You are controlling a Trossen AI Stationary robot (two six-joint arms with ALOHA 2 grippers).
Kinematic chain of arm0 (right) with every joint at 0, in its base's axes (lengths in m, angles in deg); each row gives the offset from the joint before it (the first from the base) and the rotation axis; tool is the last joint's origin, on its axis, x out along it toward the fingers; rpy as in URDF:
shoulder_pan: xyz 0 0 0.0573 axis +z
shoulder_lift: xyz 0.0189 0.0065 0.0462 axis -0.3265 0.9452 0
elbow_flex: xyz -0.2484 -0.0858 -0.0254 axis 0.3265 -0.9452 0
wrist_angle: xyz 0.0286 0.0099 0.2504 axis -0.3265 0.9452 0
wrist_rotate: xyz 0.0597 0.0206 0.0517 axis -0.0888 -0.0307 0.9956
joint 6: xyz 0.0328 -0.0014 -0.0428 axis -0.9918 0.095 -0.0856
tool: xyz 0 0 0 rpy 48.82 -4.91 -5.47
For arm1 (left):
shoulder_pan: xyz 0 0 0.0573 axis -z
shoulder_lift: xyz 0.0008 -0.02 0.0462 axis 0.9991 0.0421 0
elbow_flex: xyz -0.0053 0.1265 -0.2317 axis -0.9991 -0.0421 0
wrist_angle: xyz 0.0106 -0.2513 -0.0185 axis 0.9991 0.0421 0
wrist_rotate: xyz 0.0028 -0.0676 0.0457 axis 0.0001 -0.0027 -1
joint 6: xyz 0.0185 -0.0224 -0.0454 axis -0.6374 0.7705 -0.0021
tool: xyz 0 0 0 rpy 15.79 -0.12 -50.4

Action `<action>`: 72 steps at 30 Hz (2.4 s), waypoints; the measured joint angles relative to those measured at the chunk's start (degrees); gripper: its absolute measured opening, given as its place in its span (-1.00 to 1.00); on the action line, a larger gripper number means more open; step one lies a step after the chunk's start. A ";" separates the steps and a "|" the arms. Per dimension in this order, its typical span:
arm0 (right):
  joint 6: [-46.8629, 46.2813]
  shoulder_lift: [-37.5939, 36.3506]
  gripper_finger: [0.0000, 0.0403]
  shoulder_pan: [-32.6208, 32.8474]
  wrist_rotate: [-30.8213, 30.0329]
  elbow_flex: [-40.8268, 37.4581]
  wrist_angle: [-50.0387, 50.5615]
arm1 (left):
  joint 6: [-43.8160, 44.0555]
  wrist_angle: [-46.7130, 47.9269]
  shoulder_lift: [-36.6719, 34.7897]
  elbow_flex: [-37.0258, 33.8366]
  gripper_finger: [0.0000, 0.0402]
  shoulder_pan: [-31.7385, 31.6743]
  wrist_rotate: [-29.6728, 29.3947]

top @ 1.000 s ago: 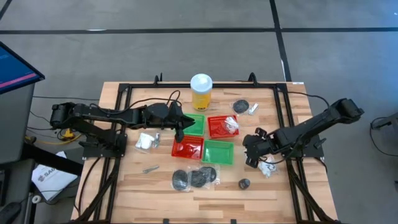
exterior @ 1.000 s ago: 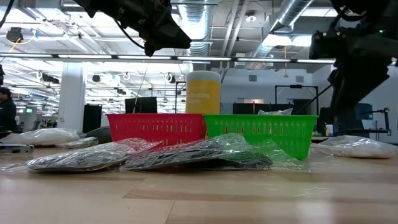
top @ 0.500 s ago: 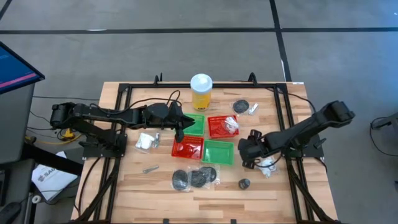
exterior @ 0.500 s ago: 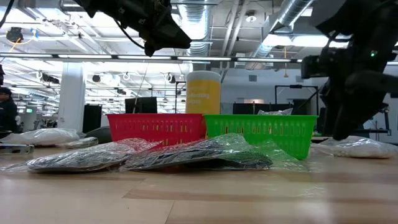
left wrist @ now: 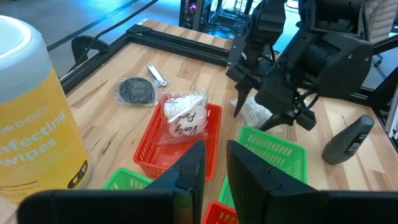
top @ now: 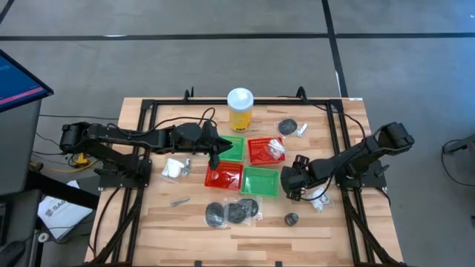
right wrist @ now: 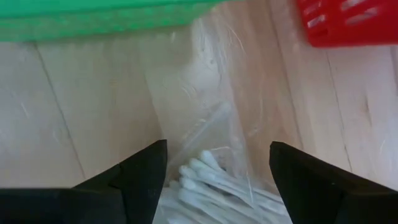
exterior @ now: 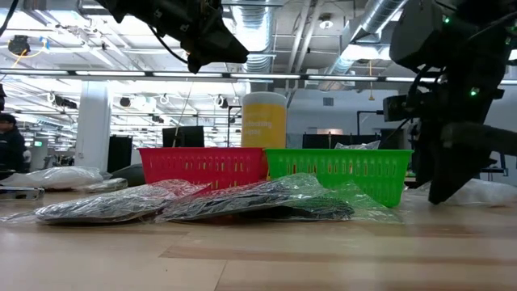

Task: Pick & Place Travel size toiletries
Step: Put the cotton pack into the right red bin

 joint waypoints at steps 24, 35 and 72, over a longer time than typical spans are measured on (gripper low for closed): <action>0.12 -0.60 -0.98 0.22 0.67 -0.22 -0.71 | 0.01 -0.01 0.00 0.00 -0.71 0.00 0.00; 1.48 -0.60 -1.00 2.40 0.12 7.76 7.60 | 0.00 -0.01 0.00 0.00 -0.71 -0.01 0.00; 18.77 -13.44 -1.00 -2.50 -16.29 12.65 -14.38 | 0.00 -0.03 0.00 0.02 -0.71 -0.01 0.00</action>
